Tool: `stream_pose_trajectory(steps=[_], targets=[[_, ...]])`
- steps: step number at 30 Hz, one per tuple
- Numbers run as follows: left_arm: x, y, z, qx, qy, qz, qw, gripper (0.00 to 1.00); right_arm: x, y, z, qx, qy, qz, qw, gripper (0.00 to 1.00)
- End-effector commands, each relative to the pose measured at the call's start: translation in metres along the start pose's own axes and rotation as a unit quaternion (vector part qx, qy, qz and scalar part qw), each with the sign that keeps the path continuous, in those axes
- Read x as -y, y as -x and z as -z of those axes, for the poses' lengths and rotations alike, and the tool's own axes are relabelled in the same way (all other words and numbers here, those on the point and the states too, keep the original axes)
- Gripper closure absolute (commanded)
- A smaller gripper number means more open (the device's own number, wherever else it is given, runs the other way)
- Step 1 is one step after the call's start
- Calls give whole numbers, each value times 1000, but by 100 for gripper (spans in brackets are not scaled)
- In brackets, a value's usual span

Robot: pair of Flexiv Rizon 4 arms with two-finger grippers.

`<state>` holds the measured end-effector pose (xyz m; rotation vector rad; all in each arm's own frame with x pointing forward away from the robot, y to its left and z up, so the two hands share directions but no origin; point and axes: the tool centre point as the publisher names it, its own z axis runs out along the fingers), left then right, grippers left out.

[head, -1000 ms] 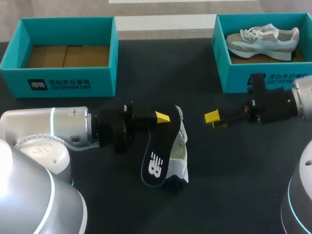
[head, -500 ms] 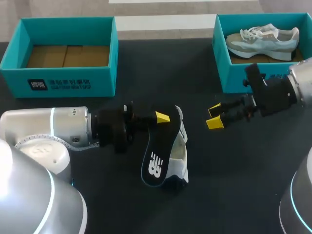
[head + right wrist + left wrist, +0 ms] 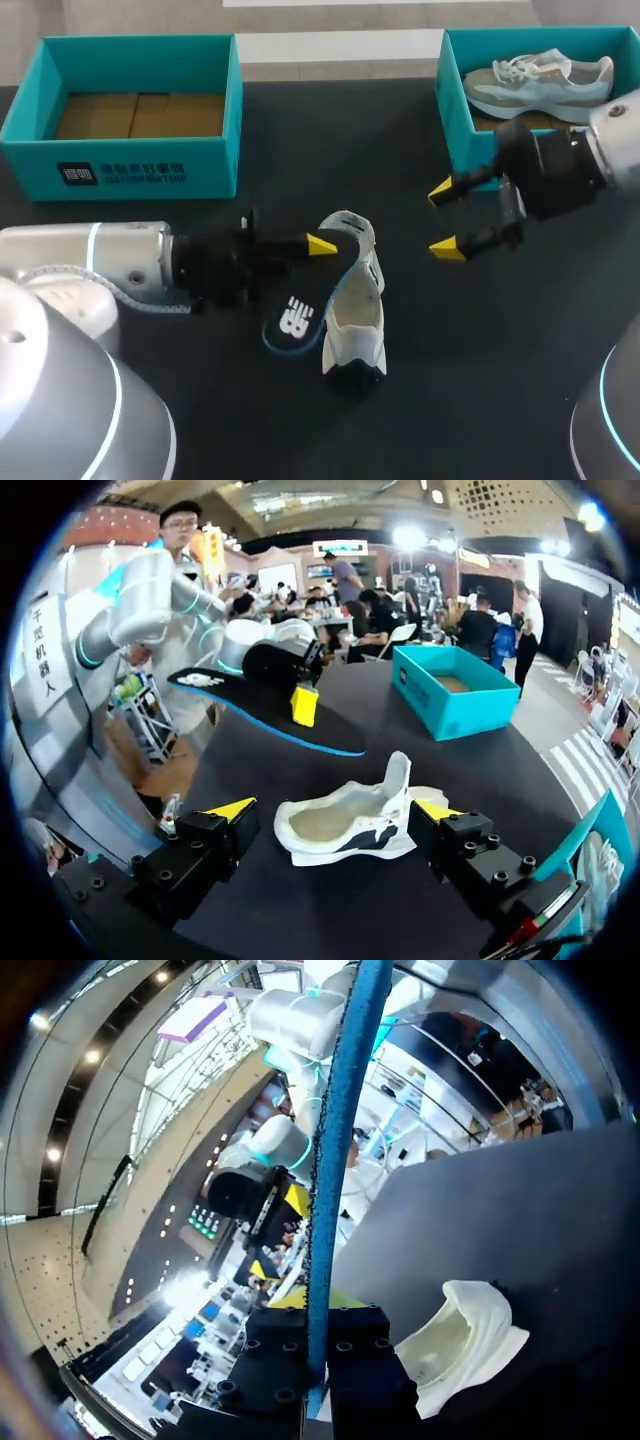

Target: Take the shoe out of the shoebox, open the shoe tongue, remove and reinsert the insole, then place the shoe into the shoebox

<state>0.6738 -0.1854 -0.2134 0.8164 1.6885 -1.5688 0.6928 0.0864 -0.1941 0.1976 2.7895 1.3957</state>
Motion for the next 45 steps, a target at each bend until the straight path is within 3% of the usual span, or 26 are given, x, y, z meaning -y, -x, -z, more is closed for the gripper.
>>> stream_pose_trajectory(steps=[1, 5, 19, 24, 33, 45], targets=[[16, -8, 17, -3, 2, 30, 1000, 100, -3, -5, -2, 81, -73, 166, 980, 0], [19, -17, 18, 3, 0, 76, 997, 100, -2, -10, -5, 88, -104, 180, 974, 0], [18, -20, 17, 1, 3, 85, 996, 100, -2, -10, -5, 88, -104, 180, 974, 0], [18, -20, 17, 1, 3, 85, 996, 100, 28, -2, -28, 112, -140, 167, 970, 0], [18, -20, 17, 1, 3, 85, 996, 100, 63, 9, -67, 117, -139, 145, 973, 0], [18, -20, 17, 1, 3, 85, 996, 100, 79, 22, -96, 82, -174, 153, 969, 0]])
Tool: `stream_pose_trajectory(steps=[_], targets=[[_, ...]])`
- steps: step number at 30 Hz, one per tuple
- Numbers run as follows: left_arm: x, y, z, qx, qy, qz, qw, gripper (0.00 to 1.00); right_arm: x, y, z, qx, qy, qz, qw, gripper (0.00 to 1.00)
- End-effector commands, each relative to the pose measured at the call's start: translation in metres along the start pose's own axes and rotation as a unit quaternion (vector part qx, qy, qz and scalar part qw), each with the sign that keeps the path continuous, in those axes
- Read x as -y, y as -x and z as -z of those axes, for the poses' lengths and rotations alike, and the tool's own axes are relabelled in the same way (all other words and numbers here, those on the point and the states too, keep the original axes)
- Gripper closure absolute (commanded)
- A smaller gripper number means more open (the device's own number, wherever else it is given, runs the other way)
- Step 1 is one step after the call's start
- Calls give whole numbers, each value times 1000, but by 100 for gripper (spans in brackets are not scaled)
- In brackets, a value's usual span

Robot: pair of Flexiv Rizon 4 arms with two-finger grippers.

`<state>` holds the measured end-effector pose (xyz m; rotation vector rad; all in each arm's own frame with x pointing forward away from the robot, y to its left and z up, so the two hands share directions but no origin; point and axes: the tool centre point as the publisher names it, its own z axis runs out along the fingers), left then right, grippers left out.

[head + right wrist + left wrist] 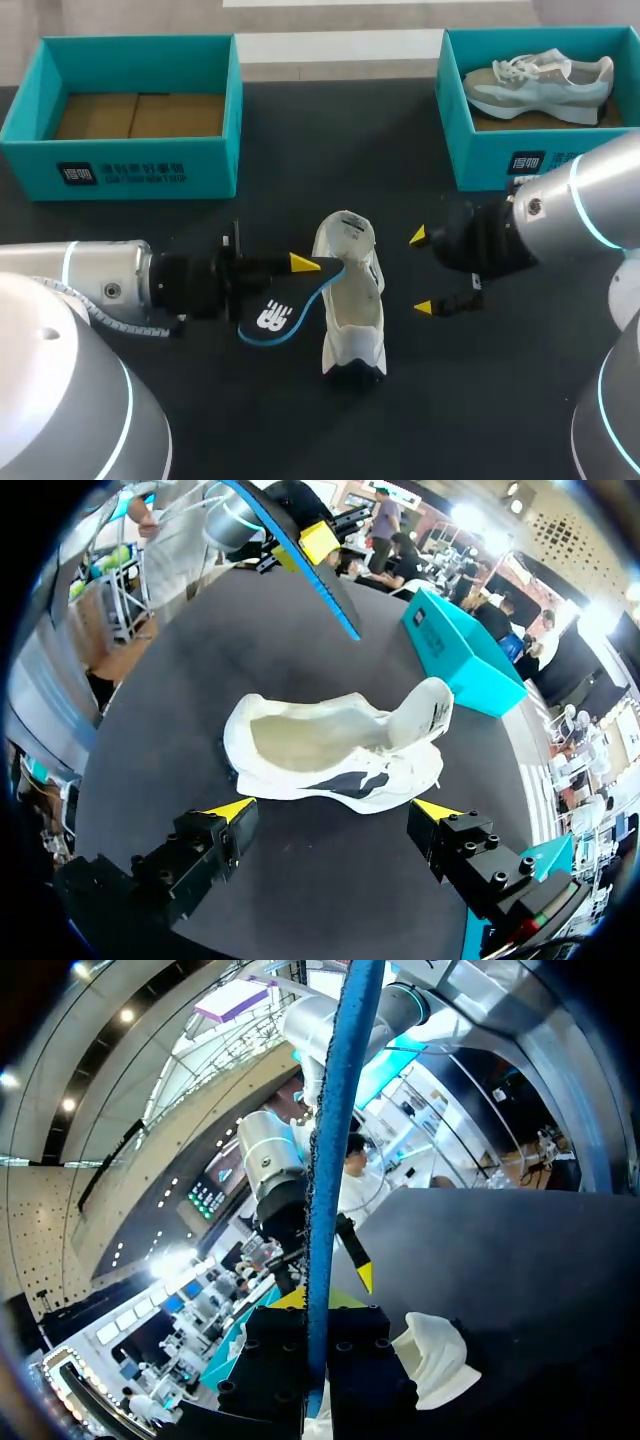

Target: Take the shoe out of the shoebox, open the shoe tongue, remove and reinsert the insole, then place the shoe into the shoebox

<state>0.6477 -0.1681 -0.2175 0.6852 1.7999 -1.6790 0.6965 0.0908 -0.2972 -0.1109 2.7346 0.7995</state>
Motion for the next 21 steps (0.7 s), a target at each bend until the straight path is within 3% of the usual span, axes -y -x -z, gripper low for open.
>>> stream_pose_trajectory(steps=[1, 12, 21], targets=[[0, -1, -1, 1, 1, 0, 1000, 100, -7, 10, -33, -8, -8, 0, 1000, 0], [0, -1, -1, 1, 1, 0, 1000, 100, -4, 1, -57, -23, -7, -6, 1000, 0], [0, -1, -1, 1, 1, 0, 1000, 100, 0, -1, -55, -13, -16, -12, 1000, 0]])
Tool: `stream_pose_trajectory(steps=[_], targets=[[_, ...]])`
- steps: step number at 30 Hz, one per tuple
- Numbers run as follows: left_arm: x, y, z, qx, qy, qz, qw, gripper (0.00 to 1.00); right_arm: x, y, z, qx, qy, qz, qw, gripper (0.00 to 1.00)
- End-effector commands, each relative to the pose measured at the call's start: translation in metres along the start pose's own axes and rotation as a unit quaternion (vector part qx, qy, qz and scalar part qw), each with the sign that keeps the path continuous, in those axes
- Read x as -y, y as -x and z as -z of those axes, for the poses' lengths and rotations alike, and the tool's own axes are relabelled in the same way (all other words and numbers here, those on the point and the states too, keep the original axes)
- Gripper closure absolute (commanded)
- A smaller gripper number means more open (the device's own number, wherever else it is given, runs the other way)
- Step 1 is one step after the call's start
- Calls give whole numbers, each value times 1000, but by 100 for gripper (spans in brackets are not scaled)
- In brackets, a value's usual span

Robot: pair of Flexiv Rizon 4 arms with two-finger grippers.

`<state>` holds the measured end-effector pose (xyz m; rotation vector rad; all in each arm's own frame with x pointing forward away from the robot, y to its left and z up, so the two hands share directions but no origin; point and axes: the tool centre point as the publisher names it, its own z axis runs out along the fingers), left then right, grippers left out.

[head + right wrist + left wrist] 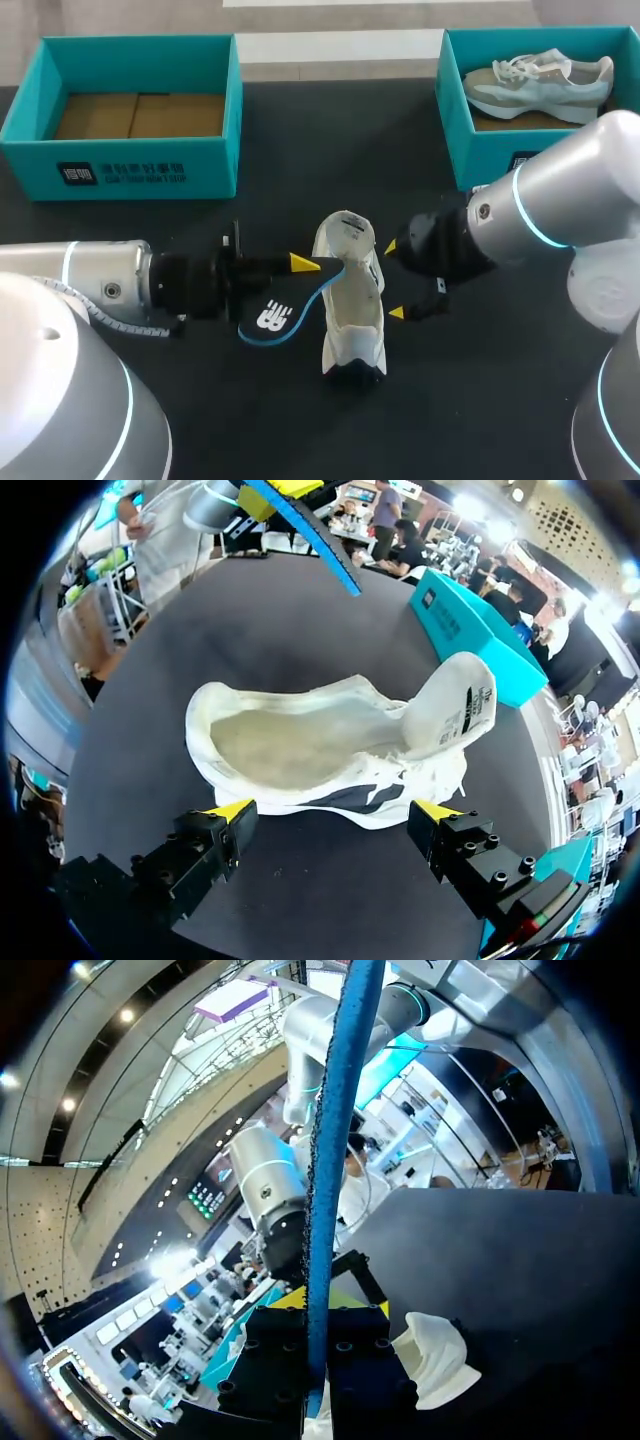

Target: Take the shoe out of the shoebox, open the shoe tongue, remove and reinsert the insole, then place the shoe into the shoebox

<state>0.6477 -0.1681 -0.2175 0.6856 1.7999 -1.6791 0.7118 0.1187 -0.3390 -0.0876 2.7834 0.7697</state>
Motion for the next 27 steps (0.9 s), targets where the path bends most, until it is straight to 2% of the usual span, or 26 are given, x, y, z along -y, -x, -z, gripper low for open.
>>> stream_pose_trajectory(steps=[1, 5, 13, 20, 27], targets=[[0, -1, -1, 2, 1, 0, 1000, 100, -1, -3, -3, 4, -1, -1, 1000, 0], [0, -7, -4, 1, 8, -1, 1000, 100, -1, -3, -3, 4, -1, -1, 1000, 0], [-6, -30, -18, -6, 5, 10, 1000, 100, -1, -3, -3, 4, -1, -1, 1000, 0], [-22, -39, -29, 0, 2, 5, 1000, 100, -1, -3, -3, 4, -1, -1, 1000, 0], [-26, -47, -41, 5, 8, 1, 1000, 100, -1, -3, -3, 4, -1, -1, 1000, 0]])
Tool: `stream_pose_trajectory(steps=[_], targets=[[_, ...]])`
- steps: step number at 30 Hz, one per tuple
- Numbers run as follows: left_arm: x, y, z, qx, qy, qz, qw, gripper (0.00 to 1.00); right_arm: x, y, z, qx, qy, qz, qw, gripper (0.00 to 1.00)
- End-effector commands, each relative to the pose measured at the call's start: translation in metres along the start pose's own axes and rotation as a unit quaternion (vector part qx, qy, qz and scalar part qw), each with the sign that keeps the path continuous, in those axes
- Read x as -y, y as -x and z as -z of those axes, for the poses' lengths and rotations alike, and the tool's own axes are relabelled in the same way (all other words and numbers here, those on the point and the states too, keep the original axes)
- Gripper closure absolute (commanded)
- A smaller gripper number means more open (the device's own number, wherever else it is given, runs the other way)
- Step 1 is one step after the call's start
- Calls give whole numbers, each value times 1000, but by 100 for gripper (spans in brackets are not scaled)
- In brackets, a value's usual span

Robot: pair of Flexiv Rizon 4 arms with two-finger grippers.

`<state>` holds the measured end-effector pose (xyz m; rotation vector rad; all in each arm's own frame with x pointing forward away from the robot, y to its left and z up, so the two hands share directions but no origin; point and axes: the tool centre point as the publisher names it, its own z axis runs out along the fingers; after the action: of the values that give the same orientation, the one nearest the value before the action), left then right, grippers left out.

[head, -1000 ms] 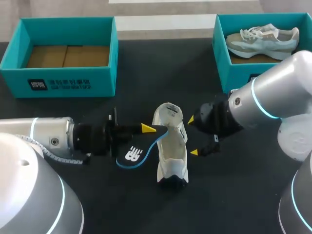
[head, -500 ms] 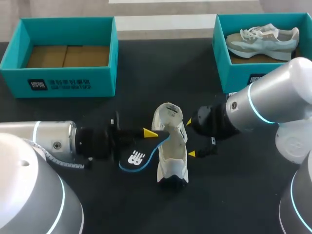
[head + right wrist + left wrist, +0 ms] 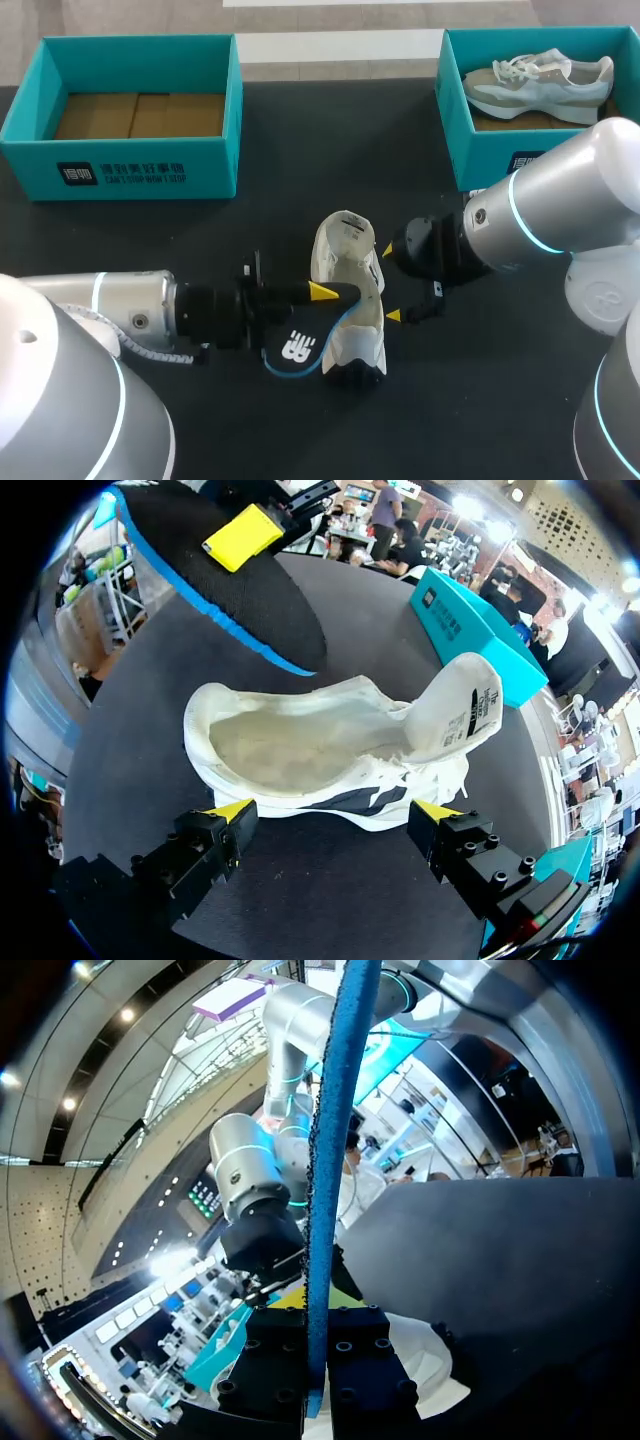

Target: Take the shoe out of the shoebox, open the shoe tongue, remove and reinsert the insole, then place the shoe into the shoebox

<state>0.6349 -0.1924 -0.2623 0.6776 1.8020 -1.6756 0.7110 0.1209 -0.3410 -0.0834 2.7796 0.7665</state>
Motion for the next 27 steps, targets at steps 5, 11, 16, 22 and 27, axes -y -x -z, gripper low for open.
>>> stream_pose_trajectory(steps=[5, 11, 16, 22, 27], targets=[[-13, -16, -21, 8, 6, 1, 1000, 100, 0, -1, 0, 1, 0, 0, 1000, 0], [-17, -20, -30, 9, -6, 5, 1000, 100, 0, -1, 0, 1, 0, 0, 1000, 0], [-21, -22, -35, 9, -6, 2, 1000, 100, 0, -1, 0, 1, 0, 0, 1000, 0], [-28, -20, -41, 6, -21, 5, 1000, 100, 0, -1, 0, 1, 0, 0, 1000, 0], [-27, -19, -49, 5, -30, 9, 1000, 100, 0, -1, 0, 1, 0, 0, 1000, 0]])
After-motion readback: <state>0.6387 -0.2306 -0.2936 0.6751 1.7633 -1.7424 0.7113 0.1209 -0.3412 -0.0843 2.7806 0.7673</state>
